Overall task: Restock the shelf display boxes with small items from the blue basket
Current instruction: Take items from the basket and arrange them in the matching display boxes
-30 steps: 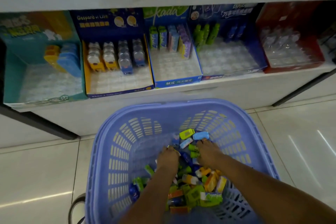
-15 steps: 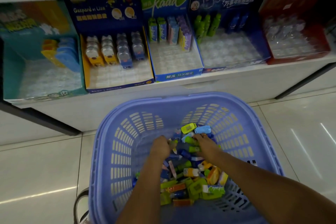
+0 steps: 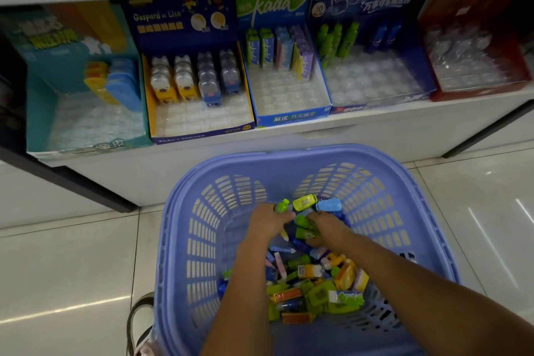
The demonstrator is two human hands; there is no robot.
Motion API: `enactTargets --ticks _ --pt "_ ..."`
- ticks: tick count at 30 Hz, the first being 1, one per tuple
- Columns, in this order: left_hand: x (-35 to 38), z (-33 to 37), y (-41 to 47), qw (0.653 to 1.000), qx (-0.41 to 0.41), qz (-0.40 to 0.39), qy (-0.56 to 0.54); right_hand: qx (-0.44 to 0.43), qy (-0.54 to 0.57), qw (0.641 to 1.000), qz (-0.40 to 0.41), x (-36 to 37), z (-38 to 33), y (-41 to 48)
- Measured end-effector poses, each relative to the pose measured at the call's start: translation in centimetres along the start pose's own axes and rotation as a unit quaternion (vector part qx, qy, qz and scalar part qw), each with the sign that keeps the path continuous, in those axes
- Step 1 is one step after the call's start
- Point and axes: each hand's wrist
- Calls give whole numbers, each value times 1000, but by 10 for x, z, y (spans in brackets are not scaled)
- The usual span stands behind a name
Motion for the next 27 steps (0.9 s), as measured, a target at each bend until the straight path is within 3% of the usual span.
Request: enactTargets --ticks 3,7,10,14,17,20,22,25,27 --pt "1 10 -9 999 22 -34 -4 -89 62 994 -32 -23 -21 -18" --pt "-12 25 -24 993 26 -97 -66 -138 12 990 14 -62 -37 -49" --pt "-27 42 -40 982 56 -96 -153 -155 99 979 89 -88 -45 -72" --pt "-40 74 -70 940 133 -68 -306 -189 352 892 212 -113 -69 -101" --pt "-48 95 -94 893 198 -69 -397 -220 427 840 252 -130 -90 -121" --pt "-55 106 -117 845 243 -64 -472 -251 473 804 258 -143 -109 -136" --pt "-58 108 -129 821 258 -66 -505 -261 480 800 247 -151 -120 -144" --pt "-61 114 -140 801 272 -53 -530 -270 495 800 202 -165 -129 -154" --pt "-62 120 -144 793 288 -34 -536 -279 542 779 147 -174 -131 -159"
Point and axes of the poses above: each hand's wrist, its own y-axis towards the middle knuckle, its own x-axis out of the palm, z = x × y, and after that the axes turned 6 degrees about -z, right-handed
